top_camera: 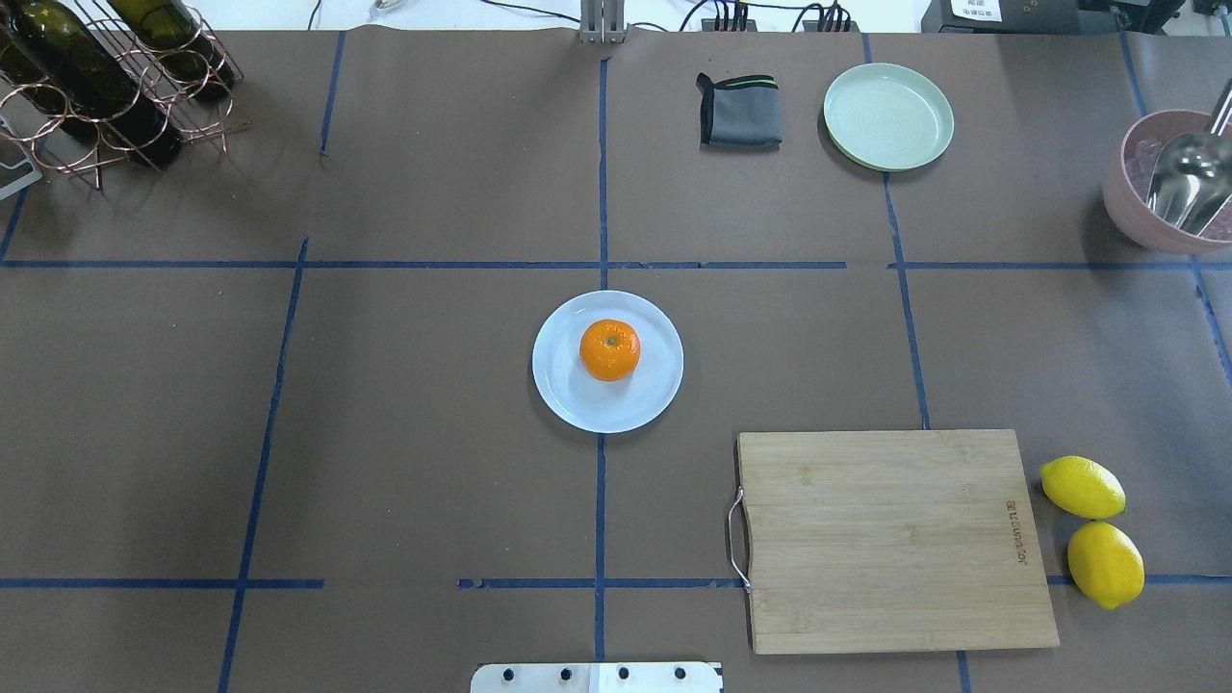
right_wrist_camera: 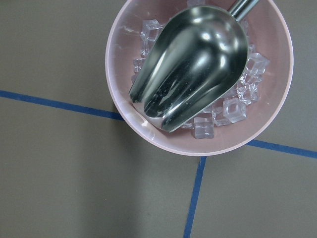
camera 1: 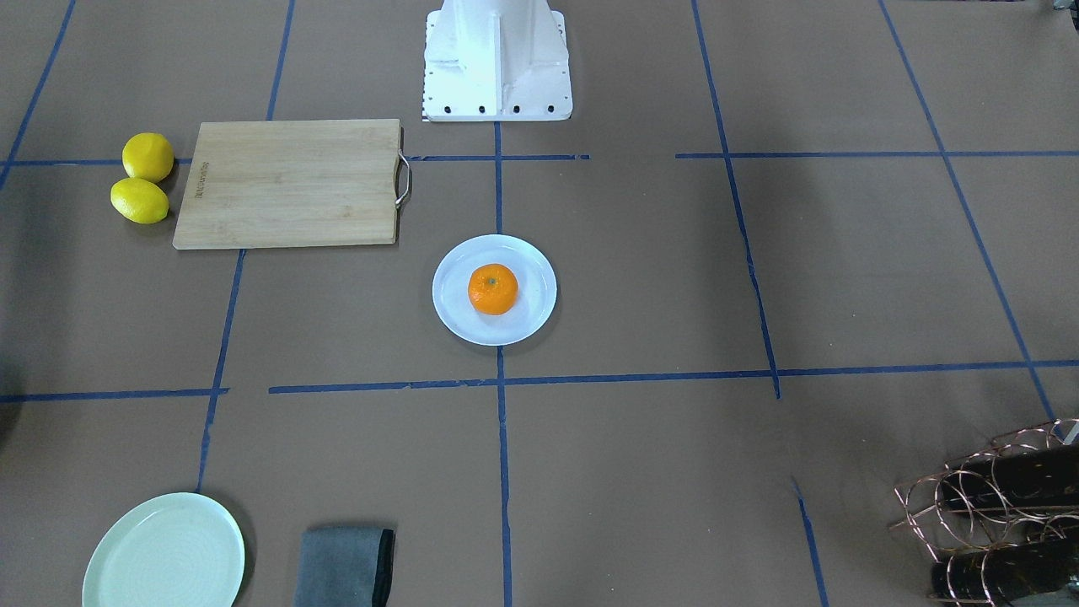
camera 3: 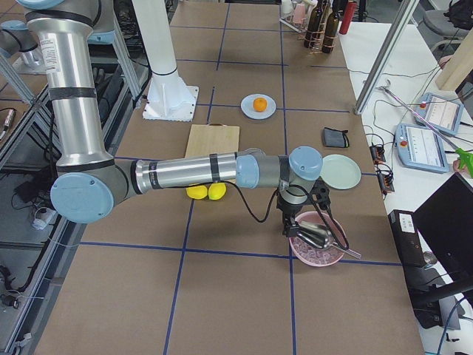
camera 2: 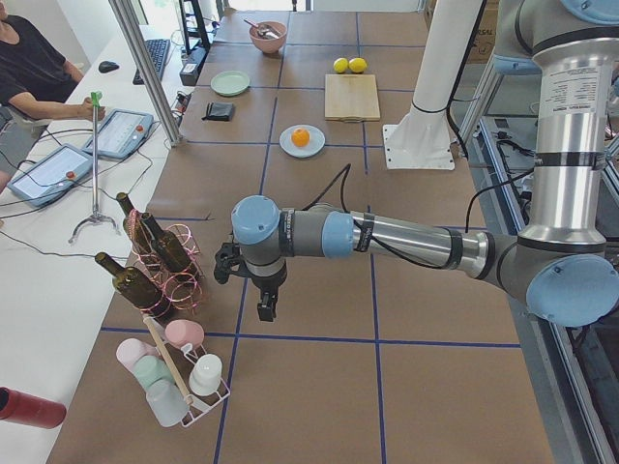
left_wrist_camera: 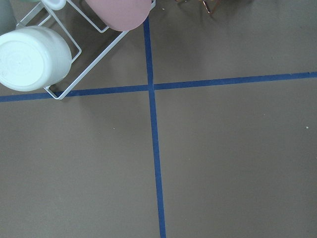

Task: Pick orange to plate

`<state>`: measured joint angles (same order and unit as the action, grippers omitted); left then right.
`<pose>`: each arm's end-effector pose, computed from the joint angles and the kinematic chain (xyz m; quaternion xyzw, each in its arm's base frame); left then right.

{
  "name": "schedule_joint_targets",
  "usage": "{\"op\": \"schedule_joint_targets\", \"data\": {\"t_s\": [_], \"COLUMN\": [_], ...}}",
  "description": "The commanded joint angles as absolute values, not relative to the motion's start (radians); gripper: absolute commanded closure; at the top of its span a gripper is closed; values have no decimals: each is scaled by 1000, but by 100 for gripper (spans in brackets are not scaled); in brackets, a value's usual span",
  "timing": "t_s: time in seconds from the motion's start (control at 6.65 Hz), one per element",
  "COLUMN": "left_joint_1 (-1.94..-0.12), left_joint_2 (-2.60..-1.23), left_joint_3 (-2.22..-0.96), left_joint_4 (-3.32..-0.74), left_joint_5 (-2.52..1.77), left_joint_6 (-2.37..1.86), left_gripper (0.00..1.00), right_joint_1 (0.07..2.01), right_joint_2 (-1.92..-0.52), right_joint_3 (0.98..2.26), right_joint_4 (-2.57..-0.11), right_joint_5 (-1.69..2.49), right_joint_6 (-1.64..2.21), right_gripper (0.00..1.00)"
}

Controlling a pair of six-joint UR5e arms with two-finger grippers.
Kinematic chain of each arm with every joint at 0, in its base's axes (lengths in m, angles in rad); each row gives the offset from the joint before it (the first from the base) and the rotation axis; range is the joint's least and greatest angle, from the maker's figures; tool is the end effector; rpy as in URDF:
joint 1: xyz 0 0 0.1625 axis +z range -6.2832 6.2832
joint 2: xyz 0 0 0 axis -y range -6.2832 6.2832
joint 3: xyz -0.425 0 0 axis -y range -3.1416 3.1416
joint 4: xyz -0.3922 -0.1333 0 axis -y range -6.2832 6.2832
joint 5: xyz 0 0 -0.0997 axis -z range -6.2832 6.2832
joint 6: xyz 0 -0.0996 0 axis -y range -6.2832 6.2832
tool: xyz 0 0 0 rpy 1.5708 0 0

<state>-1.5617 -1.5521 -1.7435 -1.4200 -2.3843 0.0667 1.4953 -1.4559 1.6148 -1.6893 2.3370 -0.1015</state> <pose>-0.0566 -0.4801 0.5954 0.0129 0.3954 0.0354 0.9177 0.0234 -0.5418 0.5903 0.0236 -0.3734 -0.0895 0.9230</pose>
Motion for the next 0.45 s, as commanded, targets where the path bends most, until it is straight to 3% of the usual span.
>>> {"op": "schedule_joint_targets", "data": {"t_s": [0.0,0.3], "left_joint_1": [-1563,-1560], "left_joint_2": [-1552,-1575], "left_joint_3": [-1730,-1710], "left_joint_4": [-1422,-1417], "left_joint_5": [-2388,-2385], "left_joint_6": [72,71], "left_gripper": [0,0], "right_joint_1": [1496,1480], "right_joint_2": [-1515,-1532], "right_joint_3": [1717,1747], "right_joint_4": [-1687,-1694], "right_joint_5": [2304,2296], "right_joint_6": [-103,-92], "right_gripper": [0,0]}}
